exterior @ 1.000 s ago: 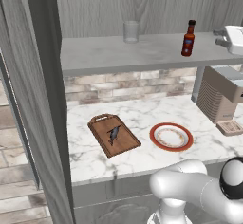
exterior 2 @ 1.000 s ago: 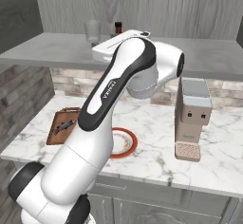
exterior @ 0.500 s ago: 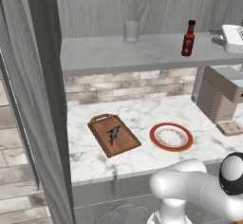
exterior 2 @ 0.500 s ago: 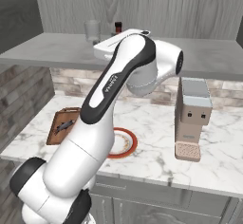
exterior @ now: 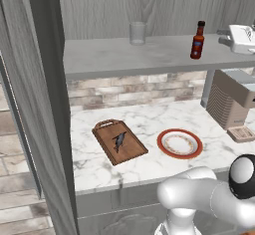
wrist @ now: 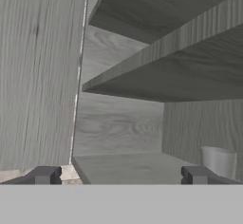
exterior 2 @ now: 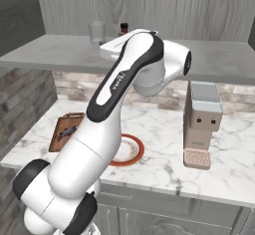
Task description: Pick the fish from the plate and place it on the cutting board. Then pick the condiment bottle from the cabinet and place it next to the cutting board.
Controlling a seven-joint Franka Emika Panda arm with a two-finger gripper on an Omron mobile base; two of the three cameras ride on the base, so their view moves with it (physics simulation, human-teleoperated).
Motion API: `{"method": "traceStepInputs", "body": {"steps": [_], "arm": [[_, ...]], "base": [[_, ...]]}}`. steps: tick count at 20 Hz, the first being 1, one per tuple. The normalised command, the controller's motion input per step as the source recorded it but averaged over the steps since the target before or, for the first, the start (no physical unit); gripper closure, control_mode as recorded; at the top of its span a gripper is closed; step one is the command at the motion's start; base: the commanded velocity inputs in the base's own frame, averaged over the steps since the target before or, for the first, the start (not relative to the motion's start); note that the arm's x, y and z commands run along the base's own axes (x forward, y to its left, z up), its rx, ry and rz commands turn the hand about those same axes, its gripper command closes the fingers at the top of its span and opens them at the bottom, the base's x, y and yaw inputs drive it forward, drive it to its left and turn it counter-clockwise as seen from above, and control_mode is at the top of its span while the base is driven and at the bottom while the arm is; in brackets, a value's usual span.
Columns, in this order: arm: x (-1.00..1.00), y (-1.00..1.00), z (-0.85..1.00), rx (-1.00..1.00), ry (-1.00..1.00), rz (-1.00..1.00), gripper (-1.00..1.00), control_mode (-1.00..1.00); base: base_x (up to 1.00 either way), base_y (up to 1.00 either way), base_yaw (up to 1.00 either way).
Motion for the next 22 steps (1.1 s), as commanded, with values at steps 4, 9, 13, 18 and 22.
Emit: {"method": "traceStepInputs", "body": {"steps": [4, 9, 13, 18, 22], "arm": [[0.15, 0.00, 0.00, 0.00, 0.00, 0.00, -1.00, -1.00], [0.16, 0.00, 0.00, 0.00, 0.00, 0.00, -1.00, -1.00], [0.14, -0.02, 0.00, 0.00, 0.00, 0.00, -1.00, -1.00], [0.11, -0.04, 0.00, 0.00, 0.00, 0.00, -1.00, -1.00], [0.02, -0.16, 0.00, 0.00, 0.00, 0.00, -1.00, -1.00]], "base": [[0.00, 0.00, 0.00], [0.00, 0.00, 0.00], [0.00, 0.00, 0.00], [0.00, 0.00, 0.00], [0.00, 0.00, 0.00]]}}
